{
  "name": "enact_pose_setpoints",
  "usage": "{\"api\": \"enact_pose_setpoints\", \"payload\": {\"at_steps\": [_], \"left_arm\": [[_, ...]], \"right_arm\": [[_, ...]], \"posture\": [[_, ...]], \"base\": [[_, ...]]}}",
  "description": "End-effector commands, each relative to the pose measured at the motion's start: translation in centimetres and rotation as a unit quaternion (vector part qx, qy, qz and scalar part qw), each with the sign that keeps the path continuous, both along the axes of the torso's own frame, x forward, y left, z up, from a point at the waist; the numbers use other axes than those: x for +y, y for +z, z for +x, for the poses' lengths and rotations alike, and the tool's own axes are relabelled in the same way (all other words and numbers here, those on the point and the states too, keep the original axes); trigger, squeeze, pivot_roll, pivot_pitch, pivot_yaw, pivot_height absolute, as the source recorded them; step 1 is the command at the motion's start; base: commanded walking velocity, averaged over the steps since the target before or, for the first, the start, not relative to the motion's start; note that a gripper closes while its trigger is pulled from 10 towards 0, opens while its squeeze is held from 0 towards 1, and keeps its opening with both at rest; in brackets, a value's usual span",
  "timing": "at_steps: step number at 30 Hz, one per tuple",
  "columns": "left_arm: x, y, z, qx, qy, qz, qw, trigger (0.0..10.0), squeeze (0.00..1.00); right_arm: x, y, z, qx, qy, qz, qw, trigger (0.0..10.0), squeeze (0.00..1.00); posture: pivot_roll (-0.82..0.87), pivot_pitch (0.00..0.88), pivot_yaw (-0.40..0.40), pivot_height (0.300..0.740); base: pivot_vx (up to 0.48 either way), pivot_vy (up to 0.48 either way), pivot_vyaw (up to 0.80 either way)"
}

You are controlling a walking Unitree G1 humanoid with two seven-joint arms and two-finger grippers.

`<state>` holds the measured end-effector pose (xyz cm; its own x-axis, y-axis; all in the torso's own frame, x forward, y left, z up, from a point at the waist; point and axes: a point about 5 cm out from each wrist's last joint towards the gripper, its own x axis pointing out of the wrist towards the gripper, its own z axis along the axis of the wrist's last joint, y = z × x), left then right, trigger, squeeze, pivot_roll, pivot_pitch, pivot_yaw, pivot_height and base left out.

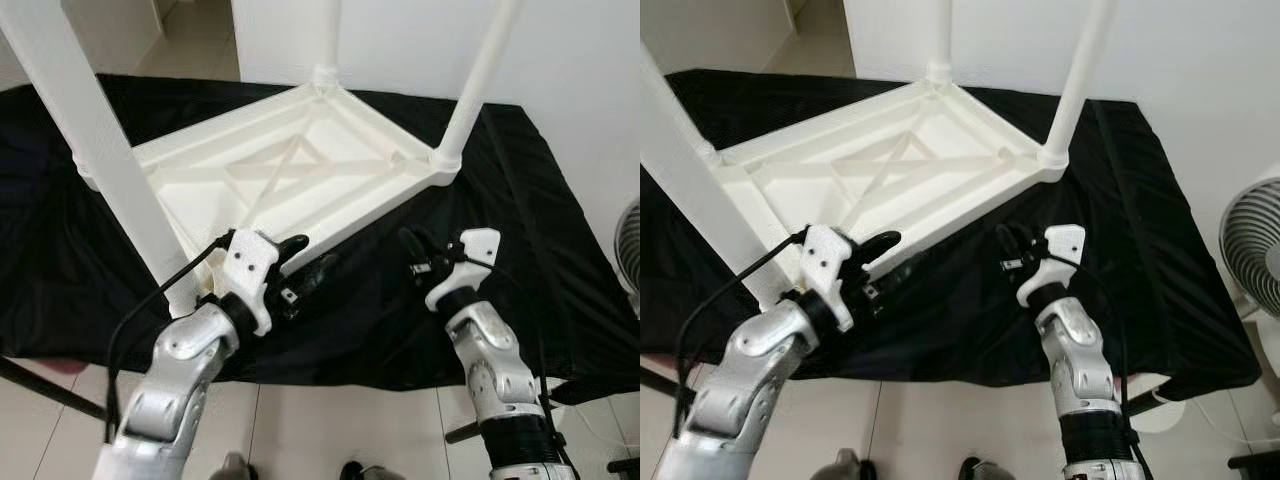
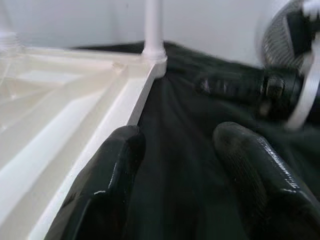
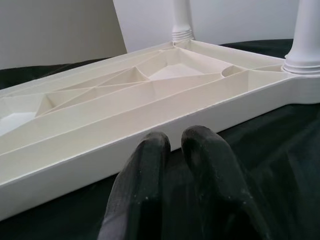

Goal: Building children table

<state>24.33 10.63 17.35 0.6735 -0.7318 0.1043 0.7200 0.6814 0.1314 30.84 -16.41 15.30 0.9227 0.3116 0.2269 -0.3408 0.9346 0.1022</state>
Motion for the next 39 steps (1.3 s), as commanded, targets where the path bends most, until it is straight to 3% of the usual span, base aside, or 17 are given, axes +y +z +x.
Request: {"api": "enact_pose_setpoints", "payload": {"at_steps": [1, 8, 9, 11, 13, 30, 34, 35, 37, 39], "left_arm": [[0.4, 0.0, -0.7, 0.006, -0.009, 0.002, 1.0, 10.0, 0.0], [2.4, -0.4, -1.6, 0.03, 0.035, 0.004, 0.999, 10.0, 0.0], [3.5, -0.3, -2.0, 0.023, 0.052, 0.012, 0.998, 10.0, 0.0], [3.5, -0.3, -2.0, 0.023, 0.052, 0.012, 0.998, 10.0, 0.0], [5.1, -0.2, -2.3, 0.026, 0.074, 0.023, 0.997, 10.0, 0.0], [11.0, 0.4, -6.9, 0.118, 0.045, 0.097, 0.987, 10.0, 0.0], [11.9, 0.5, -7.4, 0.138, 0.046, 0.108, 0.983, 10.0, 0.0], [13.2, 0.6, -7.6, 0.144, 0.061, 0.124, 0.98, 10.0, 0.0], [13.2, 0.6, -7.6, 0.144, 0.061, 0.124, 0.98, 10.0, 0.0], [14.4, 0.9, -7.4, 0.14, 0.084, 0.142, 0.976, 10.0, 0.0]], "right_arm": [[0.2, -0.3, 0.1, 0.003, 0.006, -0.004, 1.0, 10.0, 0.0], [0.9, -0.4, 0.6, 0.004, 0.022, -0.005, 1.0, 10.0, 0.0], [1.2, -0.4, 0.9, 0.005, 0.03, -0.004, 1.0, 10.0, 0.0], [1.2, -0.4, 0.9, 0.005, 0.03, -0.004, 1.0, 10.0, 0.0], [1.7, -0.4, 1.2, 0.006, 0.042, -0.003, 0.999, 10.0, 0.0], [3.5, -0.6, 2.5, 0.004, 0.081, -0.002, 0.997, 10.0, 0.0], [3.5, -0.6, 2.5, 0.004, 0.082, -0.003, 0.997, 10.0, 0.0], [3.5, -0.7, 2.6, 0.004, 0.084, -0.004, 0.996, 10.0, 0.0], [3.5, -0.7, 2.6, 0.004, 0.084, -0.004, 0.996, 10.0, 0.0], [3.5, -0.7, 2.6, 0.003, 0.084, -0.004, 0.996, 10.0, 0.0]], "posture": [[0.18, 0.127, -0.038, 0.74], [0.2, 0.131, -0.049, 0.74], [0.24, 0.138, -0.065, 0.74], [0.24, 0.138, -0.065, 0.74], [0.25, 0.139, -0.071, 0.74], [0.34, 0.148, -0.094, 0.74], [0.35, 0.151, -0.098, 0.74], [0.35, 0.153, -0.1, 0.74], [0.35, 0.153, -0.1, 0.74], [0.35, 0.152, -0.1, 0.74]], "base": [[0.0, 0.0, 0.0], [0.0, 0.0, 0.0], [0.0, 0.0, 0.0], [0.0, 0.0, 0.0], [0.0, 0.0, 0.0], [0.0, 0.0, 0.0], [0.0, 0.0, 0.0], [0.0, 0.0, 0.0], [0.0, 0.0, 0.0], [0.0, 0.0, 0.0]]}}
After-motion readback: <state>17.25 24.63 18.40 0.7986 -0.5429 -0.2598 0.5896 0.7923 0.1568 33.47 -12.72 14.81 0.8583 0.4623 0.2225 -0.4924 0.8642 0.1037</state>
